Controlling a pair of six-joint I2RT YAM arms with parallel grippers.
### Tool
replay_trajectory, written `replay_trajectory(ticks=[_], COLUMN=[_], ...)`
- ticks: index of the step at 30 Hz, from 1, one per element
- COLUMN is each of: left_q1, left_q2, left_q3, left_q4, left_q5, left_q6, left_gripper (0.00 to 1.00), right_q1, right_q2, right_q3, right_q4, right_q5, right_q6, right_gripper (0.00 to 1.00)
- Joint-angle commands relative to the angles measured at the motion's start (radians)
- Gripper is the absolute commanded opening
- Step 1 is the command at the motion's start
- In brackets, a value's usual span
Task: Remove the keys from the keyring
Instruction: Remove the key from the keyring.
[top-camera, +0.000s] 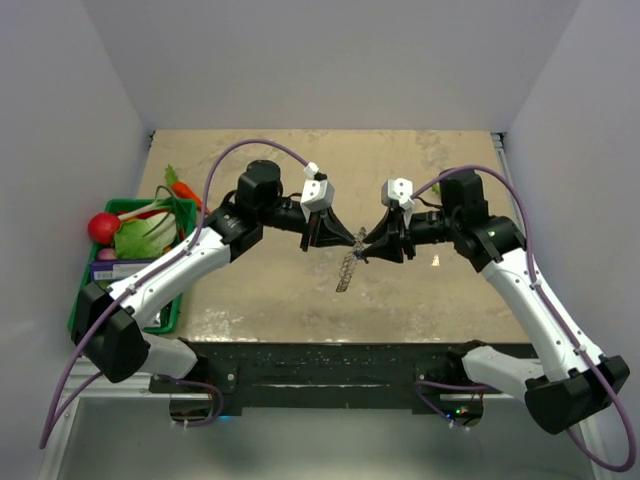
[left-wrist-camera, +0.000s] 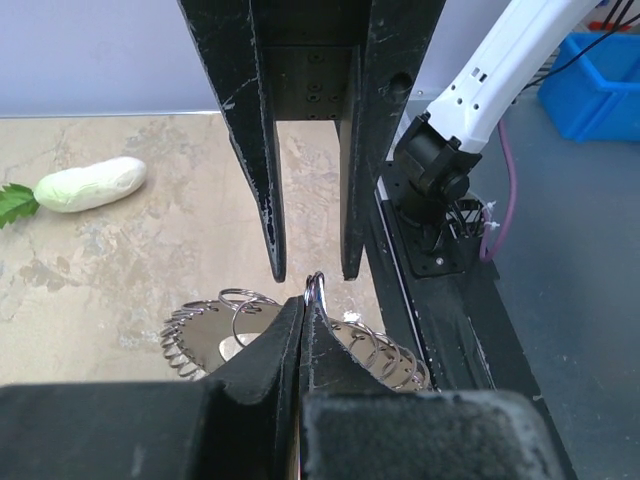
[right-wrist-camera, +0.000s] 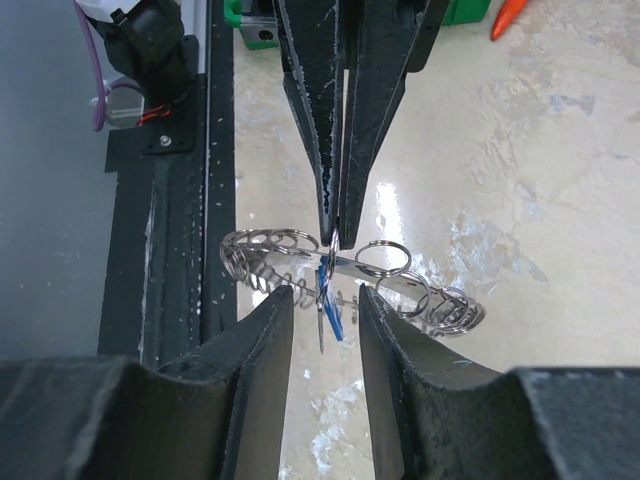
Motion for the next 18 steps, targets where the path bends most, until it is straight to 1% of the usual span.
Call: replay_trajectory(ticks=[1, 3, 6, 7, 9, 10, 16, 18], left_q1=[0.01, 0.012, 0.012, 0.012, 0.01, 0.012, 0.017, 0.015], left_q2=[-0.039, -0.039, -0.037, -0.037, -0.037, -0.037, -0.029, -0.026], left_q3=[-0.007, -0.007, -0.007, -0.007, -0.006, -0.006, 0.002, 0.007], left_q4=[0.075, 0.077, 0.077, 0.078, 0.078, 0.078, 0.116, 0.123], left_q5=[0.031, 0.031, 0.032, 0.032, 0.032, 0.032, 0.051, 0.058], left_q6=[-0.028, -0.028, -0.03, -0.03, -0.031, -0.033, -0.06, -0.094], left_gripper=[0.0, 0.0, 0.0, 0.0, 0.0, 0.0, 0.0, 0.0], right_q1=[-0.001, -0.001, -0.001, -0.001, 0.001, -0.001, 0.013, 0.019], right_q2=[-0.008, -0.001, 0.004, 0.004, 0.004, 0.007, 0.027, 0.035], right_q3=[-0.012, -0.009, -0.007, -0.007, -0.009, -0.01, -0.021, -0.028], right_q4=[0.078, 0.078, 0.077, 0.077, 0.075, 0.074, 0.06, 0.069], right_q5=[-0.018, -0.021, -0.026, -0.029, -0.038, -0.041, -0.035, -0.029], right_q6=[0.044, 0.046, 0.044, 0.044, 0.039, 0.039, 0.018, 0.026], right_gripper=[0.31, 0.26, 0.14, 0.08, 0.02, 0.0, 0.0, 0.0])
